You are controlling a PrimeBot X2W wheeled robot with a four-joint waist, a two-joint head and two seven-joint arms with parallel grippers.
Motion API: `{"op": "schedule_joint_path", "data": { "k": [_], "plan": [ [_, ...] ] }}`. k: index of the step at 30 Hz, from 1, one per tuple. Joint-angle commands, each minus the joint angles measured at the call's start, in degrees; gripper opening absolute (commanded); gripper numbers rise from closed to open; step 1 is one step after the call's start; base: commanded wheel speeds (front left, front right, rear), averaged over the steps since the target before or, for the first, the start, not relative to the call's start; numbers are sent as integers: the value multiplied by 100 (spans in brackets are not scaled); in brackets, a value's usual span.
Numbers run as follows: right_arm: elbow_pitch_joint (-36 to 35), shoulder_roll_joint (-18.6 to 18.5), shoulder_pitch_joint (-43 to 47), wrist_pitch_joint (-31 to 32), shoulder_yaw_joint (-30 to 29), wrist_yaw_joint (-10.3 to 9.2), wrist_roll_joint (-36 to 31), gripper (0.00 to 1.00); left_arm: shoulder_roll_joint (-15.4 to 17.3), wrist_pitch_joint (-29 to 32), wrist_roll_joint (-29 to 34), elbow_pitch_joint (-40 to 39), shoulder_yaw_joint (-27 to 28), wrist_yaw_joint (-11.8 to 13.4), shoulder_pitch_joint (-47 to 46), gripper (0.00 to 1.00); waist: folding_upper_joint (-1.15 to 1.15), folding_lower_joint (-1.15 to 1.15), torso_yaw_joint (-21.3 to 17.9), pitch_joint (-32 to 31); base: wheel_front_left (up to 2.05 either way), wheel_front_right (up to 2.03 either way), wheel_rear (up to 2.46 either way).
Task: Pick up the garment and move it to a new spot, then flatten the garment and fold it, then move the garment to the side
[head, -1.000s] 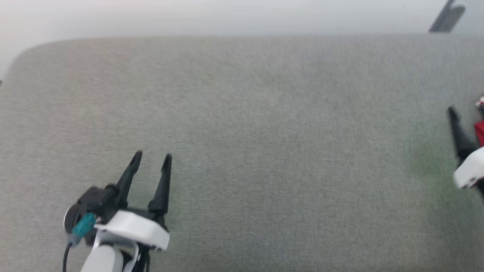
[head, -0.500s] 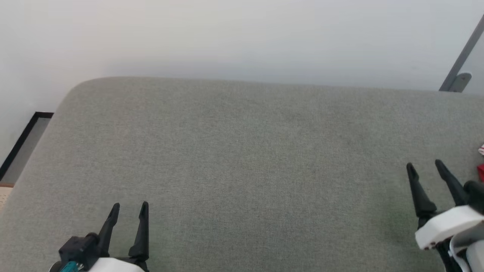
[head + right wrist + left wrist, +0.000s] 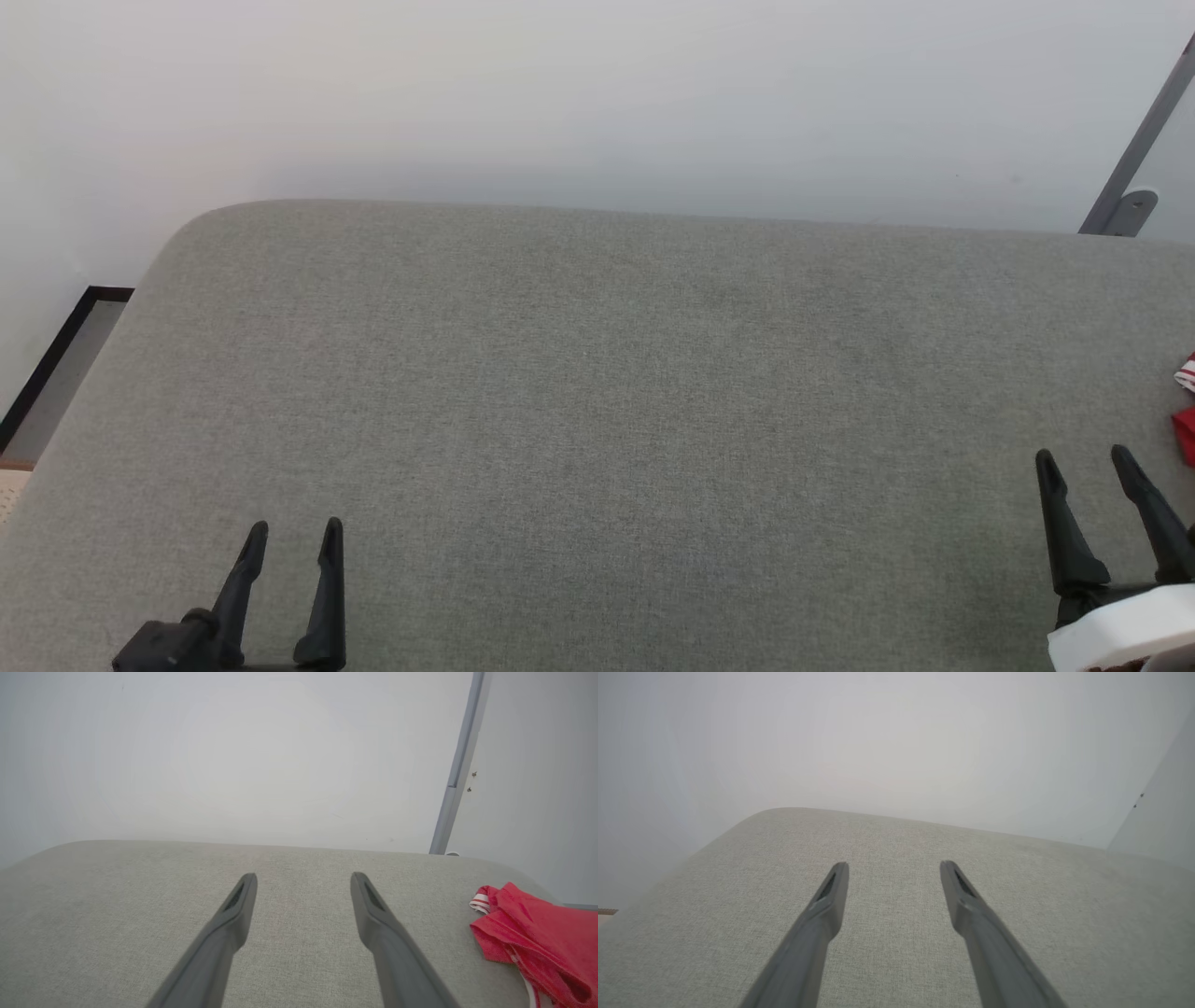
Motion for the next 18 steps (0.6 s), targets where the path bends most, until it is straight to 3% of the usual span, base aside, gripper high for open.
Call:
{"op": "schedule_joint_path", "data": {
  "k": [1, 18],
  "plan": [
    [-92, 69, 70, 27, -46, 0, -38, 100, 13, -12, 46, -61, 22, 15, 86, 100, 0, 0, -6, 5, 0, 0, 0],
    [-646, 445, 374, 254, -376, 0, -69, 100, 25, -12, 57, -214, -13, 15, 191, 100, 0, 0, -30, 50, 0, 0, 0]
  ]
}}
